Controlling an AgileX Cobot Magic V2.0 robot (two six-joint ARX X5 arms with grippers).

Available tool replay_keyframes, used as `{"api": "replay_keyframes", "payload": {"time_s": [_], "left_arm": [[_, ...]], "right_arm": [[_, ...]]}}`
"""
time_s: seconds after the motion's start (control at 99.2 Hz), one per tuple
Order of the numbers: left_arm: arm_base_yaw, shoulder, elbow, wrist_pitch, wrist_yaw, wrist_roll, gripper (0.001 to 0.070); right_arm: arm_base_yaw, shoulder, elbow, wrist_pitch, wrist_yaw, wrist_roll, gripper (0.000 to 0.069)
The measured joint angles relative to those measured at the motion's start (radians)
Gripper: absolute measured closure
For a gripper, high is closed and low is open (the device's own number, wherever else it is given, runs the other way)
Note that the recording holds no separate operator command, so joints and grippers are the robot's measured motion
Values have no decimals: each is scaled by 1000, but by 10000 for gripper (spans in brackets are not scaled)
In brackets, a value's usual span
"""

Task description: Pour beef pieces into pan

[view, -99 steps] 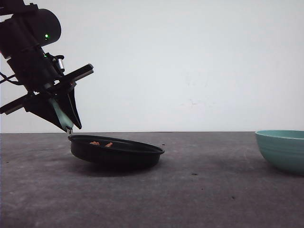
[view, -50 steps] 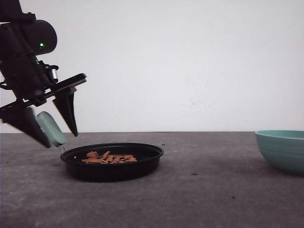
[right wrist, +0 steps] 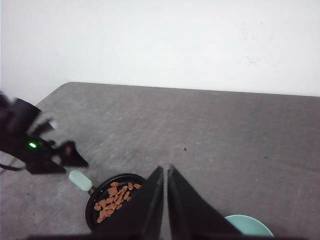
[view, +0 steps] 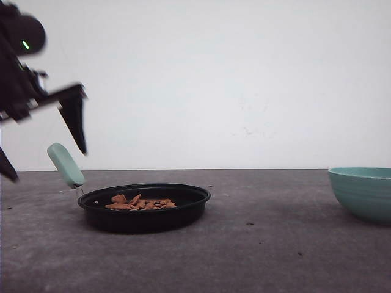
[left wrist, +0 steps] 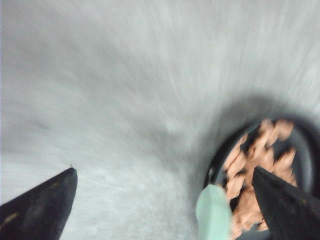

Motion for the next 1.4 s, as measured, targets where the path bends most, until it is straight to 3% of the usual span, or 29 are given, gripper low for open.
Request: {"api": "replay_keyframes", "payload": {"time_s": [0.081, 0.192, 0.272, 0.353, 0.444, 0.565, 0.716, 0.918, 0.998, 1.402], "left_arm": [[35, -85, 0, -1, -2, 3, 67], [54, -212, 0, -5, -33, 5, 380], [47, -323, 0, -7, -111, 18, 589], [20, -447, -8, 12, -226, 63, 666], [-18, -607, -73, 98, -327, 135, 687], [-25, -850, -244, 191, -332, 190, 690], [-25, -1174, -470, 98, -333, 202, 690], [-25, -1387, -521, 33, -340, 234, 690], [-25, -1400, -521, -5, -361, 237, 690], [-24, -1410, -521, -13, -362, 237, 690]], "right_arm": [[0, 0, -1, 2, 24, -32, 680], [0, -8, -20, 47, 126, -124, 680], [0, -35, -74, 116, 158, -190, 680], [0, -93, -185, 204, 185, -231, 680], [0, -200, -372, 327, 222, -273, 680], [0, -385, -661, 487, 280, -310, 680], [0, -541, -893, 478, 314, -329, 680], [0, -590, -887, 514, 314, -343, 680], [0, -589, -887, 503, 313, -344, 680], [0, -589, -887, 503, 314, -344, 680]]}}
